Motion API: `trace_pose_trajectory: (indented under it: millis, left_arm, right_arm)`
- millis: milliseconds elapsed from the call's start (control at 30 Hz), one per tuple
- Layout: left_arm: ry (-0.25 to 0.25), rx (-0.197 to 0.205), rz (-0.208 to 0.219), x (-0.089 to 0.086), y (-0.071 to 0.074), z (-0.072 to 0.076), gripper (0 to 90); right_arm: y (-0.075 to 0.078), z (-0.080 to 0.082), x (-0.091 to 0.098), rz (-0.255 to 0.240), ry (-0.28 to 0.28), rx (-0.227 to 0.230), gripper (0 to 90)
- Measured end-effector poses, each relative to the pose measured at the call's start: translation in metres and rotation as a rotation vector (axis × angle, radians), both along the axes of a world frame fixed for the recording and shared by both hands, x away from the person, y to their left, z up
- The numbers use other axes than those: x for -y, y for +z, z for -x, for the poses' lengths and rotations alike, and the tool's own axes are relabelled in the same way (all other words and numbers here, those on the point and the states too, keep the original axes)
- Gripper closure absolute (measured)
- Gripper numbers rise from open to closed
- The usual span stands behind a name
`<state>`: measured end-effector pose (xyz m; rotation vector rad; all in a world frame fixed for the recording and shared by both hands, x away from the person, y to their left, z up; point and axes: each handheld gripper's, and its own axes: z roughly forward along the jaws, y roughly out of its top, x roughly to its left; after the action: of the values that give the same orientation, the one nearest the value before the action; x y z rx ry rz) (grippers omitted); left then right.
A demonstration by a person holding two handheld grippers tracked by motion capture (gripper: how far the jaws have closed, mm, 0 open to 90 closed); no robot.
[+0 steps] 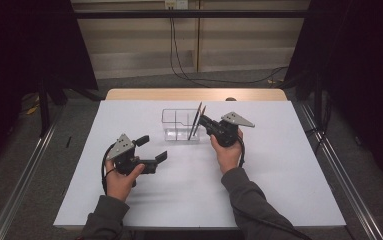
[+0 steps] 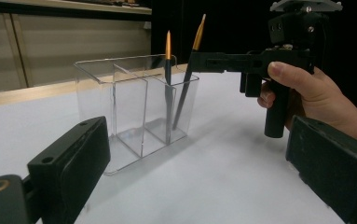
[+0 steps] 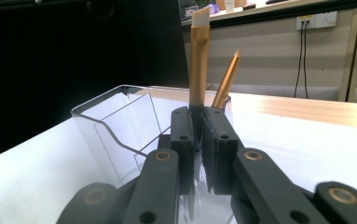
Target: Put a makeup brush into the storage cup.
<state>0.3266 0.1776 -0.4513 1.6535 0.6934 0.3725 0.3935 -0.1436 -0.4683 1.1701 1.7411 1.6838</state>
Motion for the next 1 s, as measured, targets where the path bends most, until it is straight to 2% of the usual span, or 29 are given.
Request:
trace_pose_trajectory:
  millis: [33,133,167,200,233,400,533,800,867,1000]
  left_arm:
    - [0.000,-0.005,0.009,0.0005,-0.0003,0.0001,6.0]
    - [-0.006,-0.001,-0.005,-0.0001,-0.0002,-0.0004,6.0]
    - [-0.012,0.004,-0.024,-0.0013,0.0001,-0.0005,6.0]
    - [-0.003,-0.001,0.003,0.0006,-0.0002,0.0001,6.0]
    - [-0.007,0.001,-0.009,-0.0001,0.0001,-0.0002,6.0]
    - [-0.005,0.000,0.005,0.0014,0.0003,-0.0001,6.0]
    - [-0.003,0.005,-0.003,0.0016,0.0001,-0.0006,6.0]
    - [-0.008,0.007,-0.011,0.0007,0.0005,-0.0012,6.0]
    - [-0.003,0.002,0.000,0.0018,0.0002,-0.0009,6.0]
    - [-0.010,0.002,-0.011,0.0024,0.0009,-0.0012,6.0]
  right_arm:
    - [-0.0004,-0.0001,0.0001,0.006,-0.002,0.002,83.8]
    - [-0.0011,0.0000,0.0005,0.006,-0.003,0.001,83.8]
    - [-0.0011,0.0002,0.0007,0.006,-0.004,-0.002,83.8]
    - [-0.0012,0.0005,0.0010,0.005,-0.004,-0.002,83.9]
    - [-0.0014,0.0003,0.0011,0.004,-0.002,-0.005,83.9]
    - [-0.0014,0.0007,0.0019,0.011,-0.003,-0.005,83.7]
    - [-0.0020,0.0003,0.0034,0.011,-0.006,-0.008,80.4]
    - [-0.0013,0.0003,0.0043,0.000,-0.026,-0.004,66.1]
    - [-0.0009,0.0007,0.0042,0.005,-0.030,-0.002,61.9]
    - [0.0002,0.0014,0.0055,0.011,-0.043,-0.003,50.8]
